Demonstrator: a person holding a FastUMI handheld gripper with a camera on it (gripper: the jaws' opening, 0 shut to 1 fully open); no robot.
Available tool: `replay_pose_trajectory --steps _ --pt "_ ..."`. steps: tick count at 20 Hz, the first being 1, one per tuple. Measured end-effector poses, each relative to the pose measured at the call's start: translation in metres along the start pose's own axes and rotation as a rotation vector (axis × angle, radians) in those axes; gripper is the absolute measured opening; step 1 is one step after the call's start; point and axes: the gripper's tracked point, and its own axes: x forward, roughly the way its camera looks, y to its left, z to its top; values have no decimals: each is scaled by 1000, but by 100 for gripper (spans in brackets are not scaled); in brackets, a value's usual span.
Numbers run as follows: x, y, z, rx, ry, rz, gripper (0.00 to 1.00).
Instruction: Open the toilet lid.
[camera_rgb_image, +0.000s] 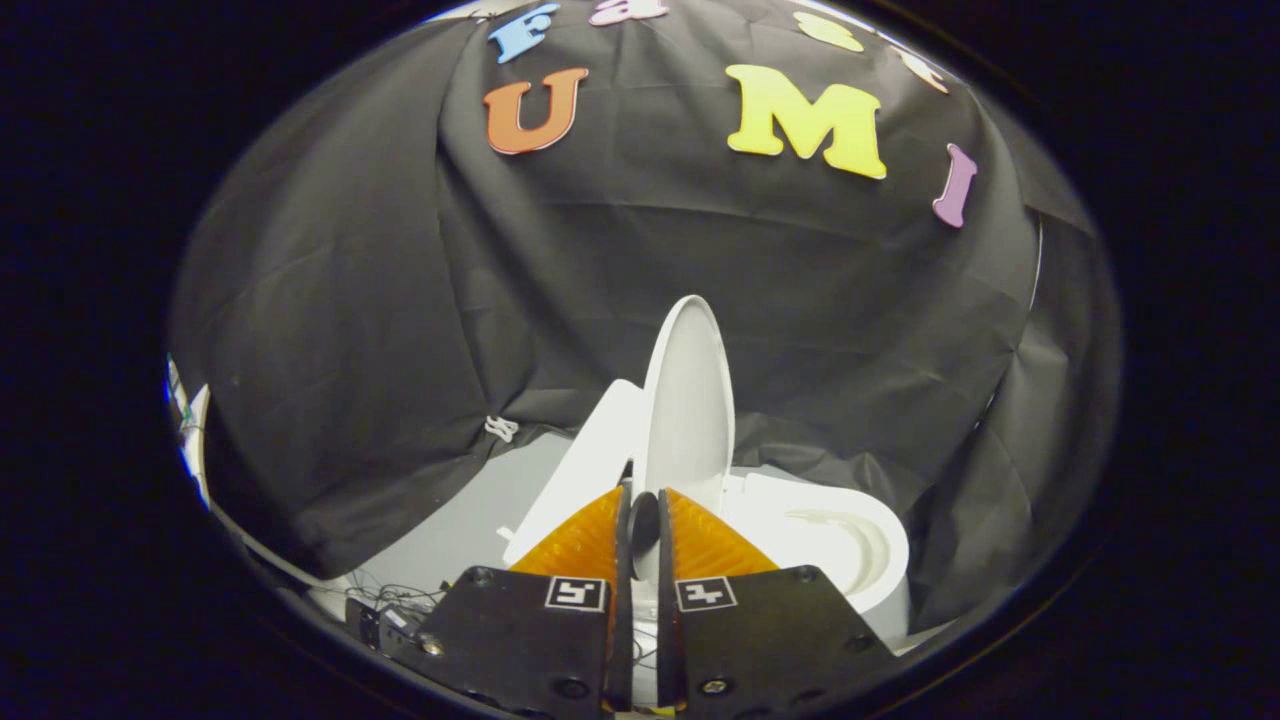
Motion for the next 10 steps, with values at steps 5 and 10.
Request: replay_pose_trajectory --steps 5,10 --pt "-4 0 -2 69 12 111 24" --pt "-39 -20 -7 155 -48 199 50"
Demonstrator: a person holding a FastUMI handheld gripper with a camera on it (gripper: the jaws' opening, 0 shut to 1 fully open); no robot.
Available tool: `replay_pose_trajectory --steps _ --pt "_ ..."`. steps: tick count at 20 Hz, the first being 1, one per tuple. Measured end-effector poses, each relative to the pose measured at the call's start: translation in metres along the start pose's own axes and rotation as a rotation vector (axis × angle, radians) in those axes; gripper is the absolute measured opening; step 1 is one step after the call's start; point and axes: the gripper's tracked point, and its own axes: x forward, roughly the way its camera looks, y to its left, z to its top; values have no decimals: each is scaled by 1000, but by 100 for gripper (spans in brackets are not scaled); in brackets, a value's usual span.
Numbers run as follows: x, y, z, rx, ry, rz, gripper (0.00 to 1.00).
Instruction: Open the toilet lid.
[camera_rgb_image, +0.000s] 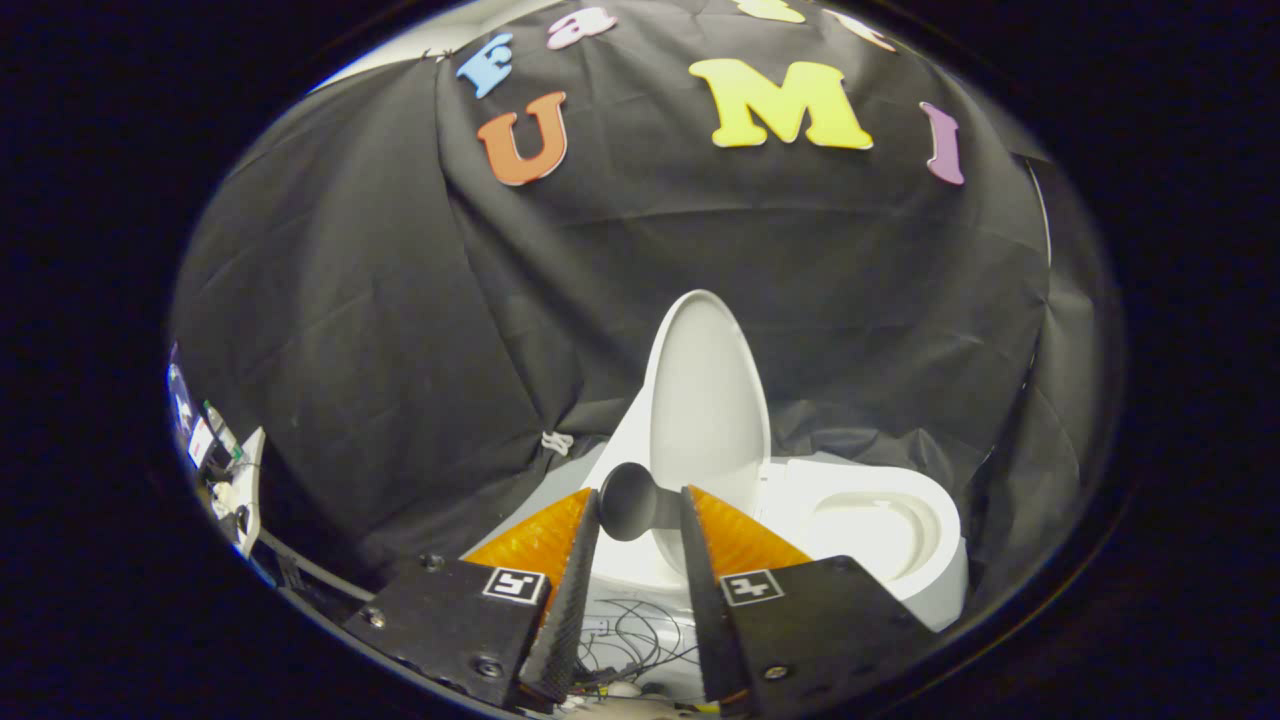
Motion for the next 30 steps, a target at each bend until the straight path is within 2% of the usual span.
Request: replay_pose_trajectory --steps 6,10,13,16,22,30 --pt "-45 -63 4 8 -116 -57 80" --pt "-84 -124 -4 57 -199 -88 82" --pt "-116 -175 -10 78 -266 -137 94" --pt "-144 -218 -21 81 -323 -190 95" --pt "-197 -271 -42 74 -435 -273 95" --pt "-242 -295 -108 20 -510 -310 98"
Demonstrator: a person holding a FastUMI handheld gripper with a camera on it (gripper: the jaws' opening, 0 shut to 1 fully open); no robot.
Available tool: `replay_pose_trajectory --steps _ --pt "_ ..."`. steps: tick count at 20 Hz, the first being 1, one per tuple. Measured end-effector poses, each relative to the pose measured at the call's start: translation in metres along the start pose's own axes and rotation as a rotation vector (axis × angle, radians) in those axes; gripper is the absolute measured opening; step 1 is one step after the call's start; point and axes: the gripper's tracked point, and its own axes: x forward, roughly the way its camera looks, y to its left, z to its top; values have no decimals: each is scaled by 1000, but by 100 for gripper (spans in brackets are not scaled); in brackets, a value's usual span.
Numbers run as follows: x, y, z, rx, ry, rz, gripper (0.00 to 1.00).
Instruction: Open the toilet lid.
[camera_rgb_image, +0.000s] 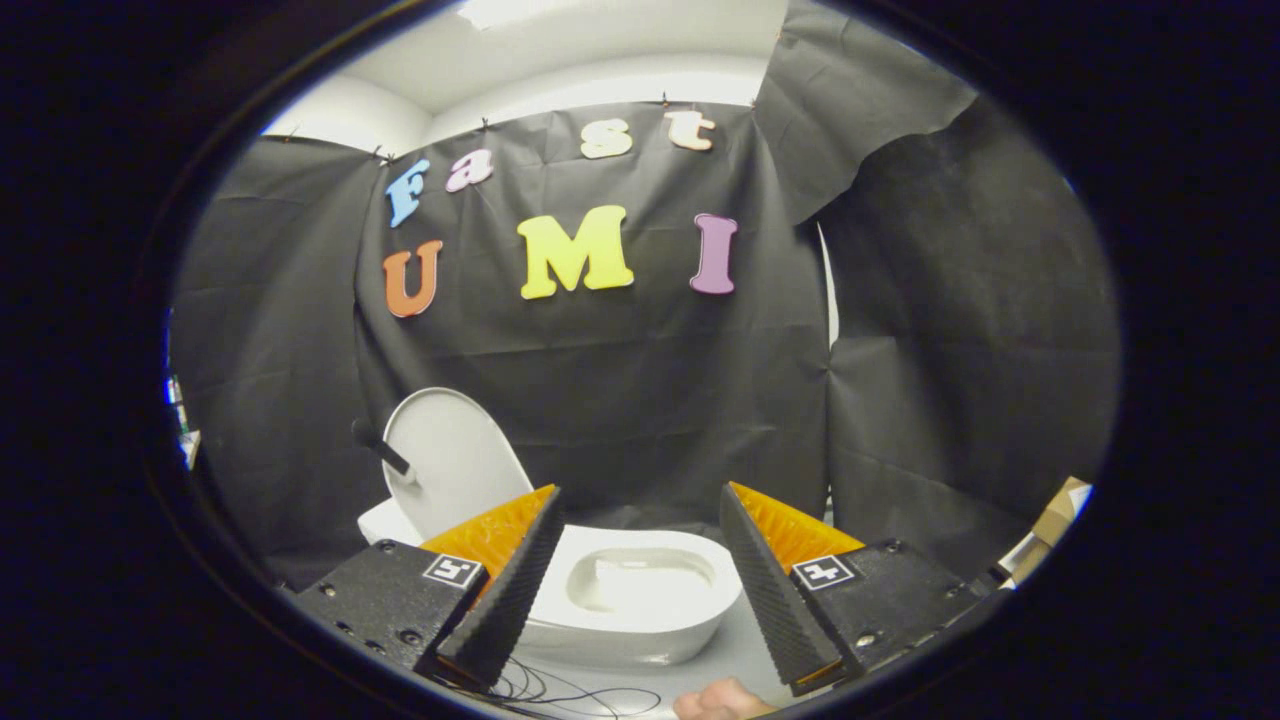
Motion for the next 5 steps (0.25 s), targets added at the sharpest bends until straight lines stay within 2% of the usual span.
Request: replay_pose_trajectory --steps 5 --pt "-20 -30 -37 -16 -29 -33 98"
